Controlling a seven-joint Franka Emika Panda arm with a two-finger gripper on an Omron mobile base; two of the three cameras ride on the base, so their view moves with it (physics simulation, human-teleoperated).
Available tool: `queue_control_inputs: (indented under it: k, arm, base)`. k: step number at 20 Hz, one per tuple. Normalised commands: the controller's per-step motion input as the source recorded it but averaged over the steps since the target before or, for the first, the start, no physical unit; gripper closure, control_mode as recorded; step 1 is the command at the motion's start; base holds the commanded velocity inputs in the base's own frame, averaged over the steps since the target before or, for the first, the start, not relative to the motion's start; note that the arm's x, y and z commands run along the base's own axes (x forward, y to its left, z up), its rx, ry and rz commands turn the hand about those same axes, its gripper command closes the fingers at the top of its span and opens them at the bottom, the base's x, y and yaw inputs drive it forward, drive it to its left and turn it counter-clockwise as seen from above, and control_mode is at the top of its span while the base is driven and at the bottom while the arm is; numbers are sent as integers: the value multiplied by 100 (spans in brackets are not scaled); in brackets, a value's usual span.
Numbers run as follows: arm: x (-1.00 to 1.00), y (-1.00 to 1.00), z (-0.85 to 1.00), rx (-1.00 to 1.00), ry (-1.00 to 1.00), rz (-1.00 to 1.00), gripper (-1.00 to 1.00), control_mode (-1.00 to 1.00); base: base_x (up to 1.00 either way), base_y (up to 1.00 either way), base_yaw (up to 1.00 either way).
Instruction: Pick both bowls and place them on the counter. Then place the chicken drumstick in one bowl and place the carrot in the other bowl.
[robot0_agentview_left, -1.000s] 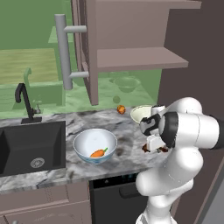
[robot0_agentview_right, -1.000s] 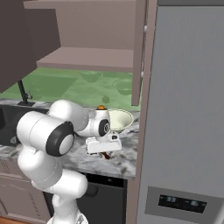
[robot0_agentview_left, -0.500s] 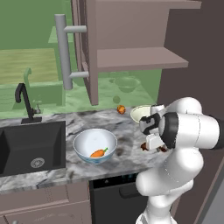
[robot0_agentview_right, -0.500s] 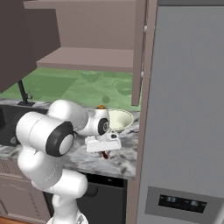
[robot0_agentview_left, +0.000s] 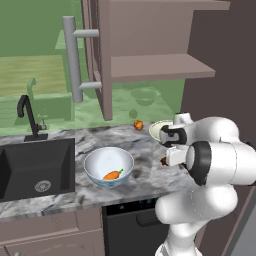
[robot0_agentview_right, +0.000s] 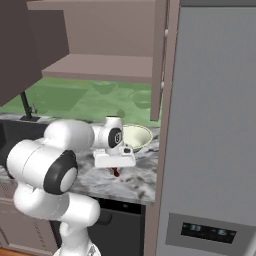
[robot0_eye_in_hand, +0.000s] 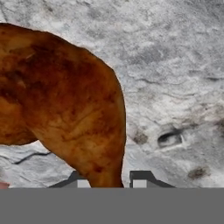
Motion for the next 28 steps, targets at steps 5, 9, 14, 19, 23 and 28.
queue_control_inputs:
  k: [5,9,14,19,23,28]
  arm:
    - [-12,-1,37,0,-6,-10,100,-100]
    - [-1,0,44,0,-6,-12,100,-100]
    - [0,0,42,0,-7,-13,100,-100]
    - [0,2,22,0,-15,-12,100,-100]
    - [0,0,24,0,-21,-12,100,-100]
    - [0,5,28,0,-21,-11,100,-100]
  base:
    - [0,0,0]
    - [0,0,0]
    - [0,0,0]
    - [0,0,0]
    - [0,0,0]
    - [0,0,0]
